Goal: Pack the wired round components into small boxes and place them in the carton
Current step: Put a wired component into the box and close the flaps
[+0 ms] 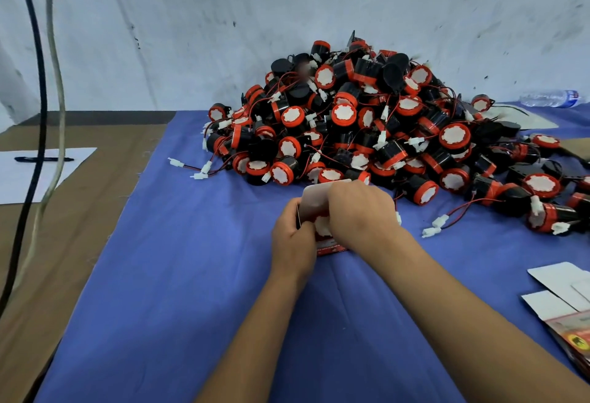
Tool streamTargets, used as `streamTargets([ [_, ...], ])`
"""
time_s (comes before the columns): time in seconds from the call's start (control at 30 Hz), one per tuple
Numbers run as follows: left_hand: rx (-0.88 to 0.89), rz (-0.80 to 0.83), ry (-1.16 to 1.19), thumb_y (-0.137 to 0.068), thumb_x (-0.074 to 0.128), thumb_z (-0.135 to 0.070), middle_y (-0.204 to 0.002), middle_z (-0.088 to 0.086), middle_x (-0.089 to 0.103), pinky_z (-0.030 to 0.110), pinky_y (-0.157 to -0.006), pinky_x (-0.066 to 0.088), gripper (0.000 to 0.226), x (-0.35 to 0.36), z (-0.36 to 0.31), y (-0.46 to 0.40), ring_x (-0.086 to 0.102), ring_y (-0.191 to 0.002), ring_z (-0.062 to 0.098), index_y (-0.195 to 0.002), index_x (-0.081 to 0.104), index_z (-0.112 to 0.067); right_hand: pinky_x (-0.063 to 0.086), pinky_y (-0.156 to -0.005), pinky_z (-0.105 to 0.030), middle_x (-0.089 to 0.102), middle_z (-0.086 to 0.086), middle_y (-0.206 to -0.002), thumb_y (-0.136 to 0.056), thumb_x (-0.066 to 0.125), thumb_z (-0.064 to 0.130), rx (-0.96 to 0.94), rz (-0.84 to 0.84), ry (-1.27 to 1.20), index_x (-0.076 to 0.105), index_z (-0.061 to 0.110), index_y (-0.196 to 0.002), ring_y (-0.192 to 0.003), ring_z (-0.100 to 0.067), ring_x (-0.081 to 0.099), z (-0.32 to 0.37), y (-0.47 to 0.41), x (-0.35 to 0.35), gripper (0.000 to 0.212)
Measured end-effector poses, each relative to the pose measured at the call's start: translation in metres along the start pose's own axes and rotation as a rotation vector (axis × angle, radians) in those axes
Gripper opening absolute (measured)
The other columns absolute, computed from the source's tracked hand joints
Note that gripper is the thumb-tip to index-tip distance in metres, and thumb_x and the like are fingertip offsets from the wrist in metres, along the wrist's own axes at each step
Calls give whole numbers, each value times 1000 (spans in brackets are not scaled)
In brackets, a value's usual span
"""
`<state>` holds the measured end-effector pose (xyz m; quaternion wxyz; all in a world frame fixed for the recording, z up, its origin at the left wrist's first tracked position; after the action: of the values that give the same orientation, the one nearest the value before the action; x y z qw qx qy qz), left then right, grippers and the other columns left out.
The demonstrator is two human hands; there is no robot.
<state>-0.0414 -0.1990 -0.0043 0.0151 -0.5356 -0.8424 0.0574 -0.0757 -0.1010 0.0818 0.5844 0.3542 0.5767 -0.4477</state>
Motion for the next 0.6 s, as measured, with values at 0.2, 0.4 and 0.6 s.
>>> streamTargets([
  [0.2,2,3,-40,-94,51,5,-98,6,73,47,-78,60,29,2,0,-1,69,-92,28,-107,68,-15,38,-68,-32,60,-7,-110,-91,58,4,-28,-99,-22,53,17,-92,-91,-26,62,7,13,-7,14],
  [0.4,24,33,-47,-95,58,2,-102,6,73,35,-73,59,28,1,0,-4,69,-93,23,-115,67,-15,21,-49,-24,36,-1,-77,-85,54,-1,-169,51,52,38,13,-76,-63,-12,26,4,32,-32,22],
  [0.6,26,54,-54,-97,61,-3,-104,-3,74,21,-70,58,29,0,2,-6,70,-92,12,-117,67,-22,58,-72,-44,71,-13,-91,-83,59,-7,-45,-256,-239,69,5,-93,-85,-30,65,-9,23,-34,18],
])
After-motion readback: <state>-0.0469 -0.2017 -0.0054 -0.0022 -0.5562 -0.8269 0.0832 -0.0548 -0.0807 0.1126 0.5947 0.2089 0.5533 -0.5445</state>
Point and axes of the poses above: each hand's wrist, its own y-axis away from the middle knuckle, its own x-axis out of the palm, z = x × y, the point moved 5 cm from there along -y, towards the middle knuckle
